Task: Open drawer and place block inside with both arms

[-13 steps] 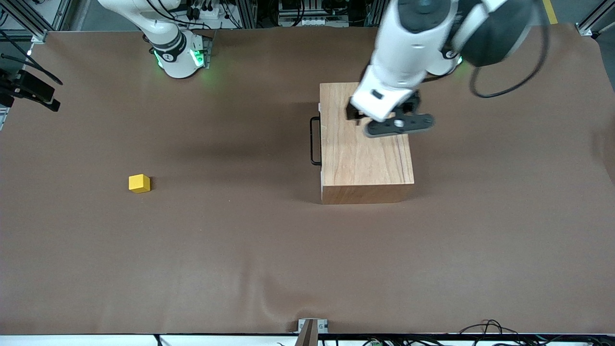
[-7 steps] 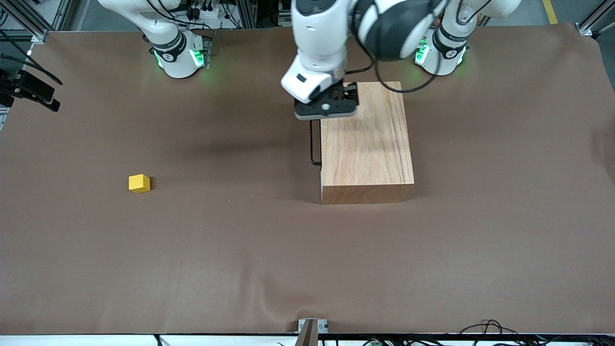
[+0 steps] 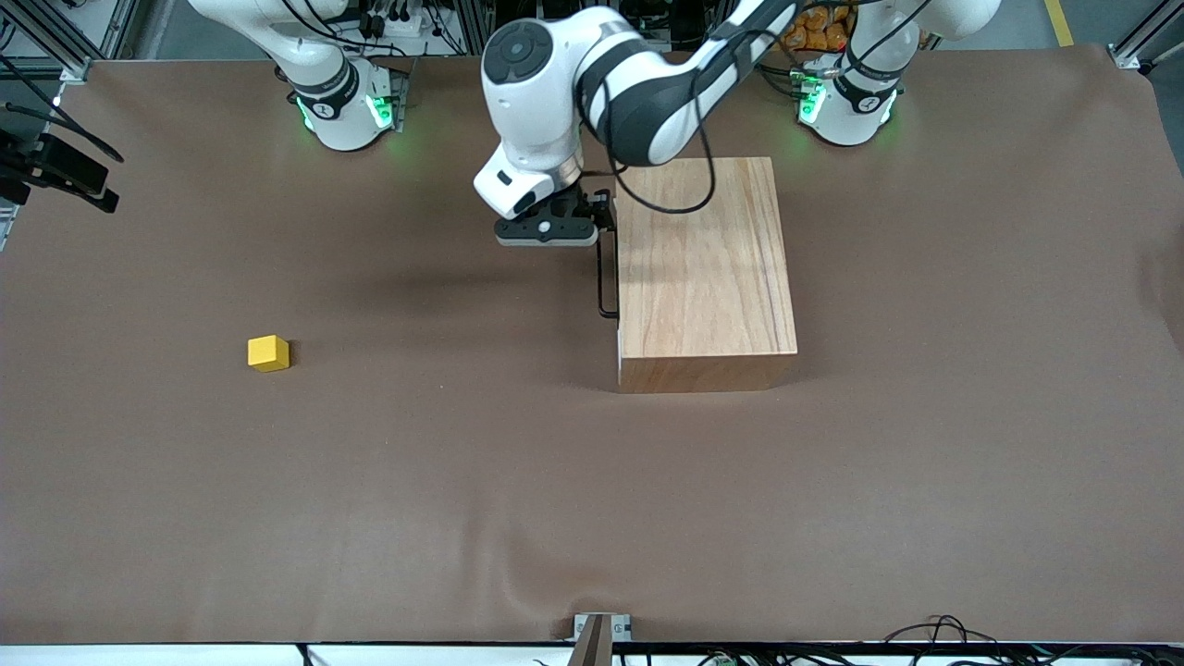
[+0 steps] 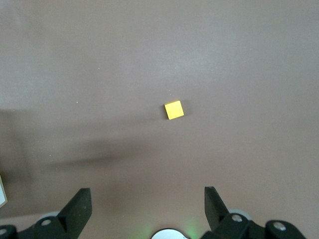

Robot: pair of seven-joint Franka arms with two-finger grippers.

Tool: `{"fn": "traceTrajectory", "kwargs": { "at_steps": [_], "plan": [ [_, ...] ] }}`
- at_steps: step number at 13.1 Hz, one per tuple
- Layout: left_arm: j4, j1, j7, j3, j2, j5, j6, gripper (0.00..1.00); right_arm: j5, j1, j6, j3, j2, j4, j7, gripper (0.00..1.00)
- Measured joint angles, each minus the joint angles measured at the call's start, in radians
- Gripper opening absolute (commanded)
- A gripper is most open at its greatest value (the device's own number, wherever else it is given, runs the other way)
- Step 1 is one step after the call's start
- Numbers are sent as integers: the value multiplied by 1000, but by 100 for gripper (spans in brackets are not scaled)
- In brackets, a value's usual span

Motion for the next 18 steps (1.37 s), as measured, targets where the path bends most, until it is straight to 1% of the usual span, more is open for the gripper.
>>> {"fn": "traceTrajectory", "kwargs": {
  "at_steps": [2,4,6,9,13,18],
  "plan": [
    [7,-50,0,55,30,0,0,100,0,1,0,3,0,0,0,100],
    [8,-64,0,72,62,0,0,100,0,2,-4,6,0,0,0,100],
    [9,-64,1,74,85,3,0,100,2,7,-5,8,0,0,0,100],
    [9,-64,4,74,96,44,-17,100,5,23,-5,12,0,0,0,100],
    [9,-64,-3,75,115,45,-22,100,12,24,-5,11,0,-1,0,100],
    [9,-64,-117,75,138,45,-12,100,12,24,-5,9,5,-3,0,100]
  ]
}}
